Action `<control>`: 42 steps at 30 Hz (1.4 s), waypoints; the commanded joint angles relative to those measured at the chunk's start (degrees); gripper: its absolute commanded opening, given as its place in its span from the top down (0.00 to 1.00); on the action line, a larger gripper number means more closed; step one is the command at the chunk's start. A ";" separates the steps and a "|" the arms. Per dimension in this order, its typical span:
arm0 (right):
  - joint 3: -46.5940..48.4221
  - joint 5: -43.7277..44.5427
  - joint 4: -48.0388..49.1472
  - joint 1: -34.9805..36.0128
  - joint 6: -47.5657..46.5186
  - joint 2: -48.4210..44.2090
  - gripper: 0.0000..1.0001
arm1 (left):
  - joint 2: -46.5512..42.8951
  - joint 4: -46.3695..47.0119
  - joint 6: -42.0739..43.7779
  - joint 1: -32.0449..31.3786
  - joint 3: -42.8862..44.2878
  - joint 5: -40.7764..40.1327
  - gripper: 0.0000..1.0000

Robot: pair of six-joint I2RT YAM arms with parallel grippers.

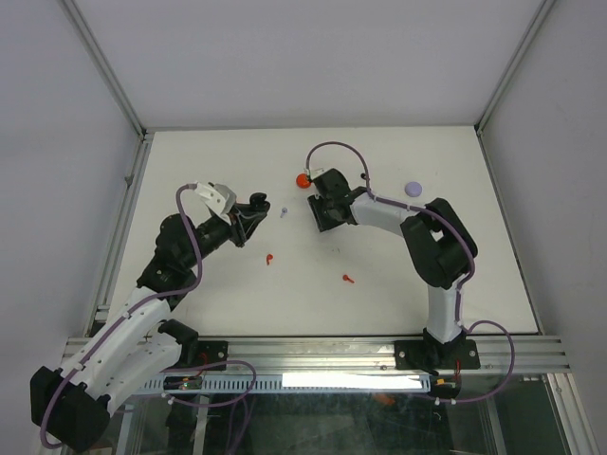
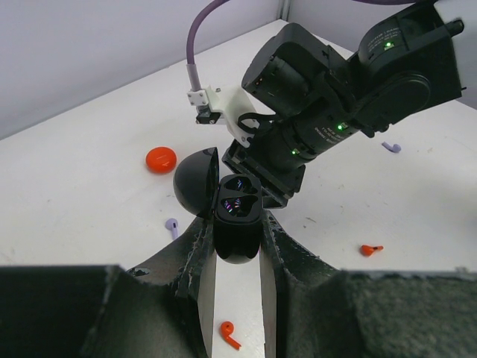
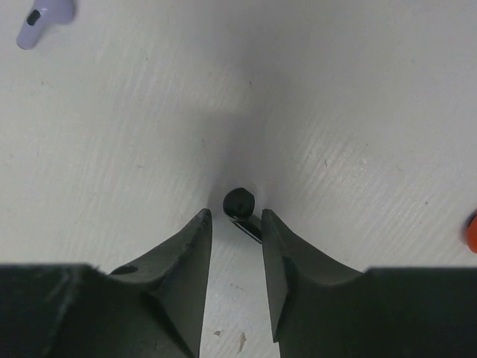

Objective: Insert the wireless bluetooth earbuds into the charging case
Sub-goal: Pick up the earbud from the center of the board.

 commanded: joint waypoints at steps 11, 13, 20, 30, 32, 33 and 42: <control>-0.27 -2.86 -4.19 0.72 -0.42 -1.30 0.80 | -1.28 3.57 1.85 1.07 -0.36 1.83 1.00; -1.39 -3.82 -5.85 1.39 -0.79 -2.21 0.81 | -1.23 3.47 1.95 1.08 -0.26 2.26 1.00; -7.57 -4.99 -9.07 2.91 -1.47 -6.84 0.82 | -1.49 3.42 2.25 1.05 -0.30 3.64 1.00; -6.93 -4.27 -10.21 3.13 -1.17 -8.97 0.72 | -1.68 3.42 2.38 1.16 -0.34 4.17 0.98; -5.68 -3.96 -9.91 3.74 -0.53 -8.81 0.68 | -1.69 3.43 2.47 1.13 -0.43 4.35 0.98; -5.24 -3.38 -9.72 4.09 -0.03 -8.80 0.66 | -1.60 3.47 2.49 1.16 -0.44 4.36 0.98; -4.66 0.57 -8.13 5.14 5.40 -7.22 0.62 | -1.67 3.44 2.60 1.17 -0.52 4.34 0.99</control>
